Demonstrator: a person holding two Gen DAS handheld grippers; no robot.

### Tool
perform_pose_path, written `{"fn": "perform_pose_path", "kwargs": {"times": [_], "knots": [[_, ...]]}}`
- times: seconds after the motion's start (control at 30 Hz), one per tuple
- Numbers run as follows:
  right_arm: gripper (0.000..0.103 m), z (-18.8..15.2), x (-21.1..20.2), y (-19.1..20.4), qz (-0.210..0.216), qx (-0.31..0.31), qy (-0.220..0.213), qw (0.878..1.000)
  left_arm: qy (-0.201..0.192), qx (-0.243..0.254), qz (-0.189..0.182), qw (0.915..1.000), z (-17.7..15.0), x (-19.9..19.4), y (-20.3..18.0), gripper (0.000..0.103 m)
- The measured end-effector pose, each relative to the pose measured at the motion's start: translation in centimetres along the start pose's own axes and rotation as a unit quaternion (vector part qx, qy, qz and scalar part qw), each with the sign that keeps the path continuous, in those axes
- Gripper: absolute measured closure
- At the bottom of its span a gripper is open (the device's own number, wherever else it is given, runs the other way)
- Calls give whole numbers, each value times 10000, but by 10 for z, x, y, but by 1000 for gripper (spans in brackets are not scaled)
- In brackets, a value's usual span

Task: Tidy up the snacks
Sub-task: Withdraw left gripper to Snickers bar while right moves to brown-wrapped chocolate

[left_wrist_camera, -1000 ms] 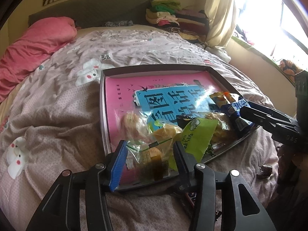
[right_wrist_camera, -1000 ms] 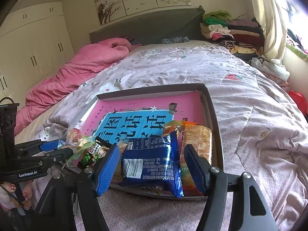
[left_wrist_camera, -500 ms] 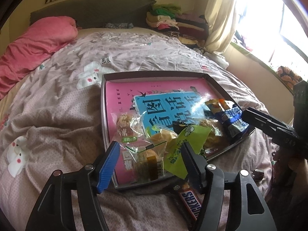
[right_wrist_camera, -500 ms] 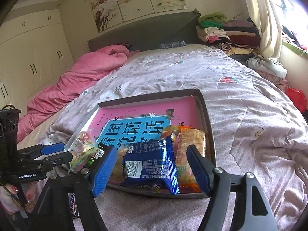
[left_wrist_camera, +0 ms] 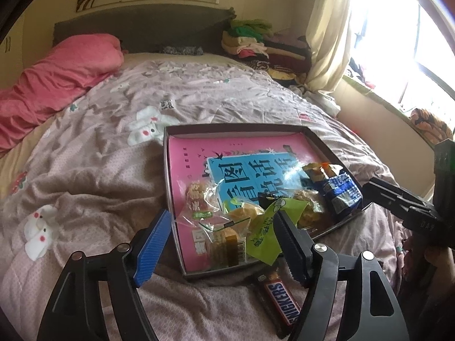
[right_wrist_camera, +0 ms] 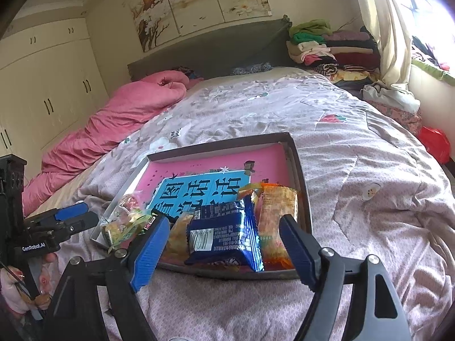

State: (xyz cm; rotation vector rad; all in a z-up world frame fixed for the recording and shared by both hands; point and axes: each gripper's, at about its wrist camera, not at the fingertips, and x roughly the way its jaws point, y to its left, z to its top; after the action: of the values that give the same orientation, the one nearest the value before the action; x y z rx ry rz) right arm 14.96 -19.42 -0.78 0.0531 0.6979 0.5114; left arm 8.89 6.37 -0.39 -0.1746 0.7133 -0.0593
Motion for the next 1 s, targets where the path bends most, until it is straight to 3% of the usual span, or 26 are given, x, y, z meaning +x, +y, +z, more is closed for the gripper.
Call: {"fn": "perform_pose_path", "kwargs": {"times": [0.37, 1.0], "knots": [[23, -12, -16, 2, 12, 107, 120, 9999, -13, -185, -105, 9998, -6, -21, -1, 26], [23, -58, -40, 5, -210, 488, 900, 9945, 803, -111, -140, 9966, -40, -15, -32, 26]]}}
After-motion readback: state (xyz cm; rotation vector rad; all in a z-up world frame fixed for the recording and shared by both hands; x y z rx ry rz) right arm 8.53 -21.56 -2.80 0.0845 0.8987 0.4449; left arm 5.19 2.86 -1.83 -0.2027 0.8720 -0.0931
